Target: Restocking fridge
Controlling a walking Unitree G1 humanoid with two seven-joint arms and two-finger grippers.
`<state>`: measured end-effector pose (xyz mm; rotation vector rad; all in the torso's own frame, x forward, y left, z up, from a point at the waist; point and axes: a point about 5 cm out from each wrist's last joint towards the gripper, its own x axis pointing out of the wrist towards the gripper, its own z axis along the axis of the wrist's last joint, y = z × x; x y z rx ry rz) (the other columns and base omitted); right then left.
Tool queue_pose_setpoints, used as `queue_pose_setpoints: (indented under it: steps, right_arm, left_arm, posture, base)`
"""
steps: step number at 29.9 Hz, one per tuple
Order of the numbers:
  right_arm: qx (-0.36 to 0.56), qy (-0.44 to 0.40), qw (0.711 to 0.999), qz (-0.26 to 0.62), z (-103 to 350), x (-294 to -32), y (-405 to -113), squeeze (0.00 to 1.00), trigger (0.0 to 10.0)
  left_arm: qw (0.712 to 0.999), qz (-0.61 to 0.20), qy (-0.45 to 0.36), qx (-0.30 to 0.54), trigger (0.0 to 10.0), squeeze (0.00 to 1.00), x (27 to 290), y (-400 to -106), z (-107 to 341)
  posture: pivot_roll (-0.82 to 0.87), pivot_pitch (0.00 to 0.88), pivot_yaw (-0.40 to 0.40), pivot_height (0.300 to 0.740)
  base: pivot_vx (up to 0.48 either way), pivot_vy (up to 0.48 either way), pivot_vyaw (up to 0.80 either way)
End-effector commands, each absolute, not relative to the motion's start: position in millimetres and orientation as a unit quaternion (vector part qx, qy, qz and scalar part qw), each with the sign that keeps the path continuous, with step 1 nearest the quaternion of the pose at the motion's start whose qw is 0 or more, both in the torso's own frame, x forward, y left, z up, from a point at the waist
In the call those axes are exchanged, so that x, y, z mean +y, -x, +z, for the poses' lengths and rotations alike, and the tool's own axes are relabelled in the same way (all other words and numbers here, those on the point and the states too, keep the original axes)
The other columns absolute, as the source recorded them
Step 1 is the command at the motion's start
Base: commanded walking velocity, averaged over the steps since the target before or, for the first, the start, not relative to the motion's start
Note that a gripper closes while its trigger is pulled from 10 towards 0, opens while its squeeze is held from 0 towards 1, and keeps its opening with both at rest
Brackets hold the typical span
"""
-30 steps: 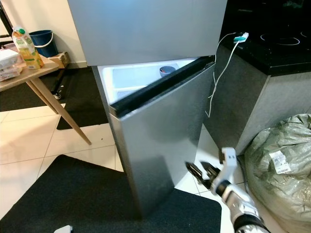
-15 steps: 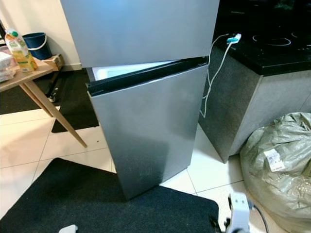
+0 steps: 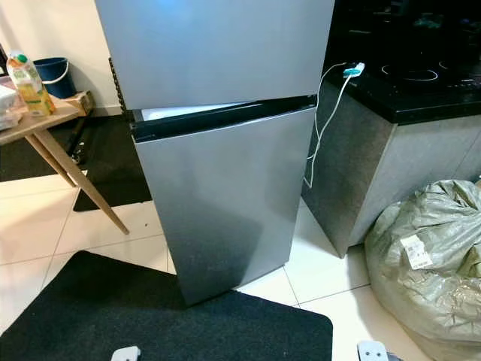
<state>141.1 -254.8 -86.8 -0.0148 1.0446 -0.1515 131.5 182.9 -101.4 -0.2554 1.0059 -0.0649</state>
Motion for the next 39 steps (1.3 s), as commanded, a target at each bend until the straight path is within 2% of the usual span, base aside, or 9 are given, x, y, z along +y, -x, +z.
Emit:
queue_pose_setpoints:
  steps: [1, 8, 14, 20, 33, 39]
  right_arm:
    - [0.498, 0.015, 0.864, -0.068, -86, -251, -146, 0.0, 10.0]
    - [0.494, 0.011, 0.867, -0.064, -87, -243, -150, 0.0, 10.0]
    - [0.503, 0.001, 0.863, -0.035, -93, -232, -141, 0.0, 10.0]
    - [0.512, -0.001, 0.859, -0.027, -96, -230, -133, 0.0, 10.0]
    - [0.504, 0.013, 0.863, -0.028, -90, -241, -142, 0.0, 10.0]
    - [0.503, 0.007, 0.864, -0.03, -91, -236, -143, 0.0, 10.0]
  left_arm:
    - [0.864, -0.047, 0.101, 0.49, 10.0, 0.0, 183, -131, -102]
    - [0.872, -0.028, 0.095, 0.479, 10.0, 0.0, 190, -141, -98]
    - [0.871, -0.025, 0.089, 0.482, 10.0, 0.0, 192, -140, -98]
    - [0.868, -0.025, 0.098, 0.486, 10.0, 0.0, 185, -137, -100]
    - [0.859, -0.065, 0.088, 0.499, 10.0, 0.0, 162, -146, -100]
    - [0.857, -0.079, 0.078, 0.504, 10.0, 0.0, 158, -145, -101]
  posture:
    - [-0.03, 0.011, -0.007, 0.74]
    - [-0.02, 0.021, -0.01, 0.74]
    - [-0.03, 0.01, -0.014, 0.74]
    - [-0.03, 0.013, -0.012, 0.74]
    - [-0.05, 0.0, -0.016, 0.74]
    - [-0.04, 0.0, -0.014, 0.74]
  base:
    - [0.0, 0.0, 0.0]
    - [0.0, 0.0, 0.0]
    - [0.0, 0.0, 0.0]
    - [0.0, 0.0, 0.78]
    - [0.0, 0.0, 0.78]
    - [0.0, 0.0, 0.78]
